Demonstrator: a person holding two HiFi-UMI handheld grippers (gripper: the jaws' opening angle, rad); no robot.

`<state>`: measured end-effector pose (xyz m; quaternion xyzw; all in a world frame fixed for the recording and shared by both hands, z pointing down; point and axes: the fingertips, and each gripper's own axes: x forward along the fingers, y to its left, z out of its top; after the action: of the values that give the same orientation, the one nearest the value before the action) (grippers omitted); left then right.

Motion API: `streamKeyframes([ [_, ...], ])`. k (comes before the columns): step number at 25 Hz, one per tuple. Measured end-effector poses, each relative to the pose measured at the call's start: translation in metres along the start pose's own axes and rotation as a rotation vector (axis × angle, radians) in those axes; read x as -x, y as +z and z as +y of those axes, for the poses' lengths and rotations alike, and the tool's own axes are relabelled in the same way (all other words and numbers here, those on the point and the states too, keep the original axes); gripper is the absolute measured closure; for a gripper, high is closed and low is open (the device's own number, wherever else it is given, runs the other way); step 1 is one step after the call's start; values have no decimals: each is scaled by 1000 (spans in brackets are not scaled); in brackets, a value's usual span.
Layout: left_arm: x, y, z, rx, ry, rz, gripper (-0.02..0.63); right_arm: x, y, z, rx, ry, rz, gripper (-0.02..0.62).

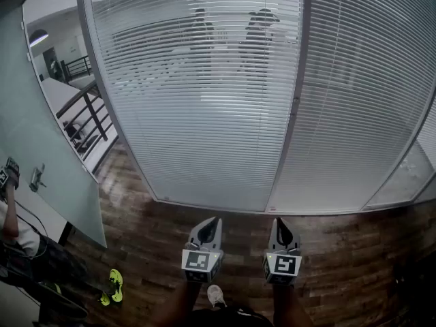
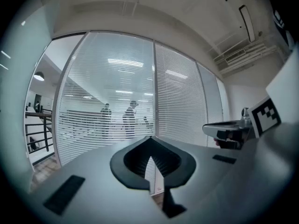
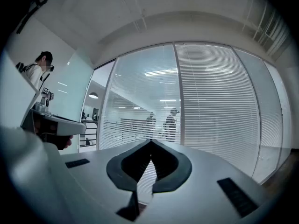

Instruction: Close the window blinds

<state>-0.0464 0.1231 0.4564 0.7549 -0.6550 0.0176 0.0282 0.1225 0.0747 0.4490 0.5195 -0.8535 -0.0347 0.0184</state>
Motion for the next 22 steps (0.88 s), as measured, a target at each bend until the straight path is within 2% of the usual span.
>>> streamKeyframes([
  [4, 4, -2, 2, 16, 5, 8, 606, 0, -4, 5, -2, 9, 4, 592],
  [11, 6, 0, 0, -28, 4, 19, 606, -2, 3, 11, 11, 23, -8, 592],
  [14, 5, -3, 1, -34, -1, 27, 606, -2, -7, 12, 8, 20, 21, 592],
  [18, 0, -7, 1, -33, -9, 33, 606, -6, -9, 13, 2, 33, 1, 592],
  [22, -7, -9, 7, -22, -10, 36, 606, -12, -17, 13, -6, 34, 44, 592],
])
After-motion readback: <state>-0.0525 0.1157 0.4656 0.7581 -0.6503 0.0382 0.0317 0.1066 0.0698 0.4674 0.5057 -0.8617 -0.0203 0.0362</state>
